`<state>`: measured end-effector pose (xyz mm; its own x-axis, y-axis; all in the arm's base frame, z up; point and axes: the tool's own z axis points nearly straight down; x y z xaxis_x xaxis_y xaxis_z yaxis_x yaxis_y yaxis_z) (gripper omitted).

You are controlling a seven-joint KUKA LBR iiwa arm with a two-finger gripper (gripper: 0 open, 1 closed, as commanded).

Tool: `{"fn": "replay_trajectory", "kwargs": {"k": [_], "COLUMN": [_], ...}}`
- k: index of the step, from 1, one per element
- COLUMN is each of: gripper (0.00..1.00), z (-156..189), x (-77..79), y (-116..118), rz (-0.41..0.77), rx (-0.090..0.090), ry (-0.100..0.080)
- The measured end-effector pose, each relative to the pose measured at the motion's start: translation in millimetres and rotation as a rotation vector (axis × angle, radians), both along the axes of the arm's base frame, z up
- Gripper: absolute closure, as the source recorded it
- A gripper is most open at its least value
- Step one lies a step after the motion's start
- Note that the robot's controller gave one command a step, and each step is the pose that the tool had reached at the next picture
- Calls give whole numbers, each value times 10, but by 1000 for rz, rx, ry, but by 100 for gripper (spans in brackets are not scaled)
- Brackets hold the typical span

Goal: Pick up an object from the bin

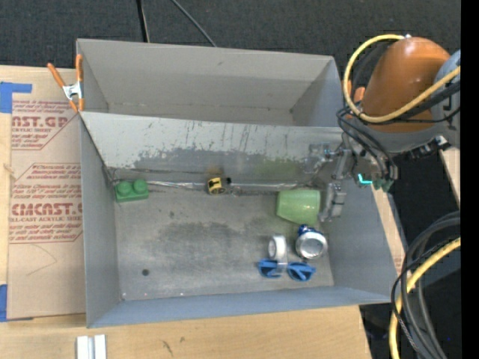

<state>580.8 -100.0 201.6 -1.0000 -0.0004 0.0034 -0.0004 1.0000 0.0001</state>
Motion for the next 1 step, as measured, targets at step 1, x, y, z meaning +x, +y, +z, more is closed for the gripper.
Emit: {"fn": "replay_trajectory", "kwargs": {"k": [1], "gripper": [0], "z": [-1356], "x": [-14], "y": [-116], "rz": [82], "rx": [2], "ry": [-1]}}
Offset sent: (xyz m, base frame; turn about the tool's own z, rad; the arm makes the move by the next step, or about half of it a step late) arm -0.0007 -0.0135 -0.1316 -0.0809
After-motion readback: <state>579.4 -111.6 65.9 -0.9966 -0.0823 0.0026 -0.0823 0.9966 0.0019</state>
